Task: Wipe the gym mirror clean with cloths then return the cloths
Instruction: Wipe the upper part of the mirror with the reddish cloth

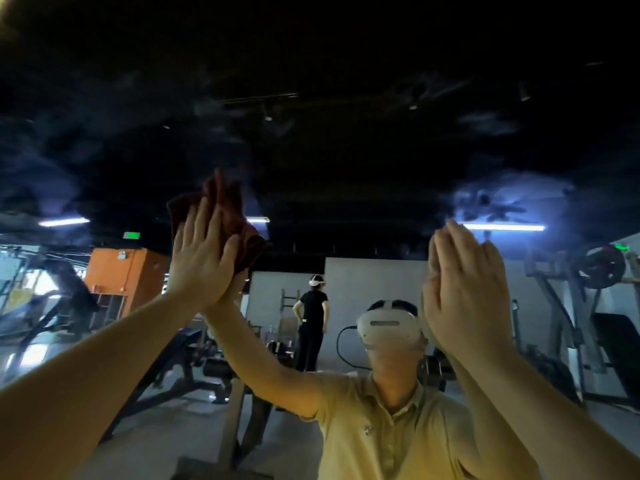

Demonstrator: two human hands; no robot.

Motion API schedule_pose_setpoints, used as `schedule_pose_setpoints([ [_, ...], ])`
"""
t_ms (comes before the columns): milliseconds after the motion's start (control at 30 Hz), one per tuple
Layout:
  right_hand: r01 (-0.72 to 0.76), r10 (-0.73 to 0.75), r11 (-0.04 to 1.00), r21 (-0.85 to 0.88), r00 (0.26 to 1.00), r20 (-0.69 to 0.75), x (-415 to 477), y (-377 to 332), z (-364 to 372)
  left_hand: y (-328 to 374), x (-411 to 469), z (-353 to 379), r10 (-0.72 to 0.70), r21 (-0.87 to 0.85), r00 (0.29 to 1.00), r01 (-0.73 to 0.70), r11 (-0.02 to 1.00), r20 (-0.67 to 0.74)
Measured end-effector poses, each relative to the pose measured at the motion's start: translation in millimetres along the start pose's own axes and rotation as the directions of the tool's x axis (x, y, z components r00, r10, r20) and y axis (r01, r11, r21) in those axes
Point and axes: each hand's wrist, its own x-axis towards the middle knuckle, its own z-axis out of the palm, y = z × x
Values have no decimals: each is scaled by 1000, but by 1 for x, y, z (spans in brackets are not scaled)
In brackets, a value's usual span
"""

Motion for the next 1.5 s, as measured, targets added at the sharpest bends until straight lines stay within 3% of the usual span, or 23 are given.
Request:
schedule_pose_setpoints([
  [100,-18,19,999,-37,1000,15,-1,-10,-4,30,-14,3,-220,-93,975,218,972,-20],
  [167,-32,33,999,-38,999,32,-3,-16,-6,77,-15,8,-203,-135,979,198,971,-28],
  [300,-42,43,999,-16,998,40,-3,-19,-7,177,-17,25,175,-85,983,-179,980,-47],
  [400,-54,54,999,-6,998,33,-3,-23,-8,190,-21,32,503,-62,863,-500,864,50],
  [467,-91,92,996,-11,995,32,-4,-31,-8,153,-14,28,620,-18,779,-621,783,91],
  [500,-109,110,994,-24,993,36,-4,-34,-8,127,-9,24,614,2,784,-617,787,93],
  [567,-127,130,990,-62,991,46,-4,-37,-6,64,-2,17,497,22,866,-499,866,59],
  [667,-131,136,988,-83,989,51,-5,-37,-4,-7,-13,7,177,6,984,-177,984,16],
  [733,-125,129,989,-76,990,53,-7,-37,-3,-5,-23,10,-104,-59,995,103,993,-10],
  [800,-105,110,993,-61,991,80,-12,-38,-5,32,-27,16,-295,-130,955,290,948,-28],
  [867,-73,75,997,-23,990,116,-18,-34,-9,84,-36,23,-258,-144,965,250,958,-42],
  [1000,3,-37,984,179,982,188,-25,-12,-28,202,-82,45,108,-112,993,-112,987,-41],
  [1100,-63,18,950,307,989,147,-47,0,-43,253,-122,54,412,-124,911,-407,905,18],
  [1200,-69,26,957,281,987,156,-81,-7,-55,213,-127,45,564,-53,818,-562,826,111],
  [1267,-62,5,960,273,979,205,-100,-17,-61,162,-140,37,547,13,818,-558,830,180],
  [1400,-57,-12,959,279,971,241,-135,-45,-69,55,-204,29,286,47,935,-302,952,208],
  [1500,-114,52,973,199,954,296,-160,-57,-66,-5,-247,23,138,34,955,-152,988,264],
])
